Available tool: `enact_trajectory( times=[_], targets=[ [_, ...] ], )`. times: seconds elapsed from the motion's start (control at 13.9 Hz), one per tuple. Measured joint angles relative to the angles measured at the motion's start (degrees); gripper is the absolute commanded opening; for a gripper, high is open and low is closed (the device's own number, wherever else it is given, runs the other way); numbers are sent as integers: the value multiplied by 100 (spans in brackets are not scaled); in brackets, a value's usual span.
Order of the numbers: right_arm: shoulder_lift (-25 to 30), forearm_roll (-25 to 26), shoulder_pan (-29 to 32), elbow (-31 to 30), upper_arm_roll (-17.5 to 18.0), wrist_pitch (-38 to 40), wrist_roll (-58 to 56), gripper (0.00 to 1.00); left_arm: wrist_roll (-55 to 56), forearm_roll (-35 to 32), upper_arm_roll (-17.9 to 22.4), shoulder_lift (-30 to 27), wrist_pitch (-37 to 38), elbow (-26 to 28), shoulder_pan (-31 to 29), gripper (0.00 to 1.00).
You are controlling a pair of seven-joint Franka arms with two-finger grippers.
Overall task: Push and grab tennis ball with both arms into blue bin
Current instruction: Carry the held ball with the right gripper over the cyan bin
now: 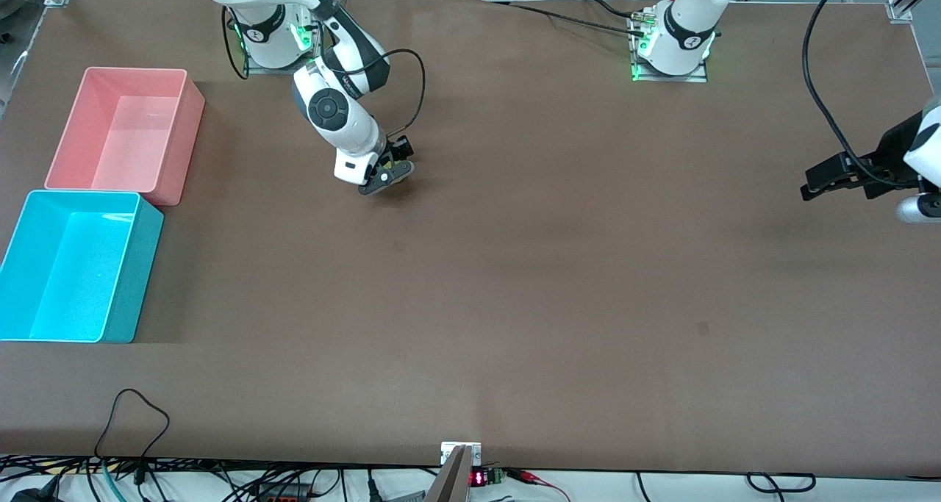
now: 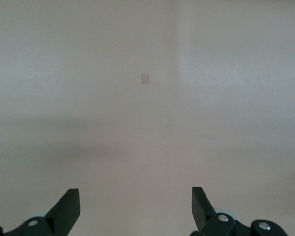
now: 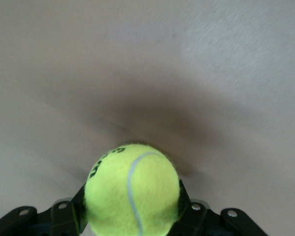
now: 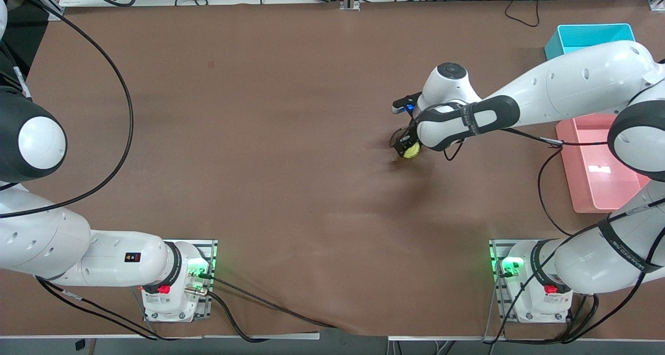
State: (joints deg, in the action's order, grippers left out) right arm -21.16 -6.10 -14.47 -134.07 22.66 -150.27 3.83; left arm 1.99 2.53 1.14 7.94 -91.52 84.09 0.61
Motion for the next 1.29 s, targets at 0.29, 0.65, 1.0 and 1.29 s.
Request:
enact_trajectory(
  times=[0.29, 0.65, 1.0, 1.29],
  targets=[
    [228, 35, 200, 455, -512, 511, -434, 2, 0, 0, -18, 0, -12, -1, -21, 100],
    [457, 39, 591, 1991, -1732, 2610, -1716, 3, 0, 0, -37, -2, -12, -5, -16, 100],
    [424, 253, 1016, 2643, -3100, 3138, -3206, 4, 0, 0, -46, -5, -9, -6, -31, 100],
    [317, 739, 1487, 2797, -3620, 3134, -3630, 4, 0, 0, -148, -5, -1, -6, -60, 100]
  ],
)
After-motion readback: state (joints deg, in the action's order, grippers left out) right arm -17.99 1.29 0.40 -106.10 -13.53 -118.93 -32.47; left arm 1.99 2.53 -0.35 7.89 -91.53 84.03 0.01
